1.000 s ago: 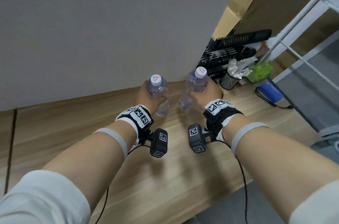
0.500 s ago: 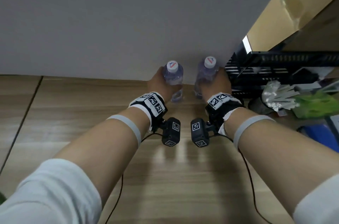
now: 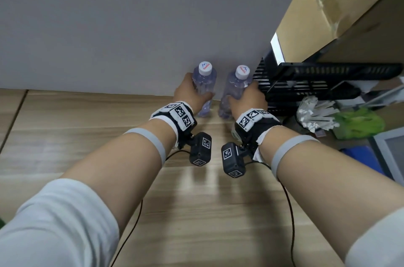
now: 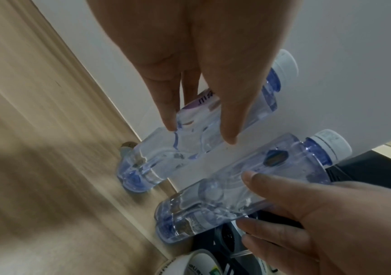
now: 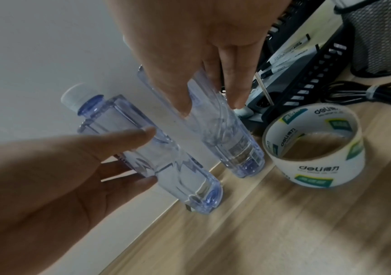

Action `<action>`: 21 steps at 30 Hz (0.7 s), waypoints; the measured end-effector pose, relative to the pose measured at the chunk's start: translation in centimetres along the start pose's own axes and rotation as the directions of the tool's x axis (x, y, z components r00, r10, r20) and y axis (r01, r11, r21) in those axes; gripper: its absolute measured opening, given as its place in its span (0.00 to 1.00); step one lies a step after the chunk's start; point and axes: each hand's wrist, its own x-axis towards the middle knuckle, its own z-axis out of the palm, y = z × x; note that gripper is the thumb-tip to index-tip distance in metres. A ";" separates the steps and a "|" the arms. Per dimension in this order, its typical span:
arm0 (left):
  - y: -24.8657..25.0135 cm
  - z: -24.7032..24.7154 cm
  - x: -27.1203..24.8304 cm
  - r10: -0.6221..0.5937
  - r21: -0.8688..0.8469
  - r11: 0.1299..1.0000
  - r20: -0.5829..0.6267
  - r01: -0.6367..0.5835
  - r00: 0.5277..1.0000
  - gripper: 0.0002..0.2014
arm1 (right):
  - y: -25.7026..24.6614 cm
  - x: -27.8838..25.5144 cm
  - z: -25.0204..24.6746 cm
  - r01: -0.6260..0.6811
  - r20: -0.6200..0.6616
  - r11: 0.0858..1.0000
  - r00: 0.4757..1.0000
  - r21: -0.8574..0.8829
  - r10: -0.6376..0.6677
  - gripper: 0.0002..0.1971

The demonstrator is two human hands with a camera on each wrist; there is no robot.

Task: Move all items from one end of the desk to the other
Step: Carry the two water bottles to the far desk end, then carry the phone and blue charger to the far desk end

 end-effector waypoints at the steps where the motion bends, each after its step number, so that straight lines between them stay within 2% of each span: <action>1: -0.1 0.1 0.0 0.001 -0.021 1.000 0.019 -0.001 1.000 0.28 | 0.1 0.0 0.1 -0.011 0.010 1.000 1.000 -0.005 0.011 0.27; 4: -0.6 0.3 -0.3 -0.008 -0.108 0.994 0.086 0.017 0.996 0.32 | 0.6 -0.8 0.2 -0.042 0.025 0.999 0.999 0.015 0.042 0.27; 9: -0.6 -0.6 -1.6 -0.036 -0.115 0.992 0.090 0.047 0.995 0.36 | 0.6 -2.3 0.0 -0.113 0.050 0.994 0.992 -0.008 0.114 0.26; 12: -1.0 -2.8 -3.1 -0.042 -0.130 0.990 0.076 0.052 0.996 0.35 | 0.0 -3.8 0.4 -0.107 0.156 0.994 0.982 -0.035 0.111 0.21; 15: -2.3 -6.8 -5.6 -0.055 -0.144 0.988 0.017 0.057 0.998 0.28 | -1.8 -6.0 2.2 -0.100 0.275 0.995 0.957 -0.005 0.098 0.25; 19: -6.1 -14.6 -9.9 -0.088 -0.140 0.987 -0.084 0.076 0.993 0.20 | -6.4 -9.0 6.1 -0.011 0.452 0.998 0.892 0.057 -0.016 0.24; 21: -8.7 -19.1 -12.4 -0.137 -0.161 0.980 -0.144 0.114 0.980 0.17 | -9.1 -10.7 8.6 0.043 0.489 0.995 0.869 0.089 -0.081 0.25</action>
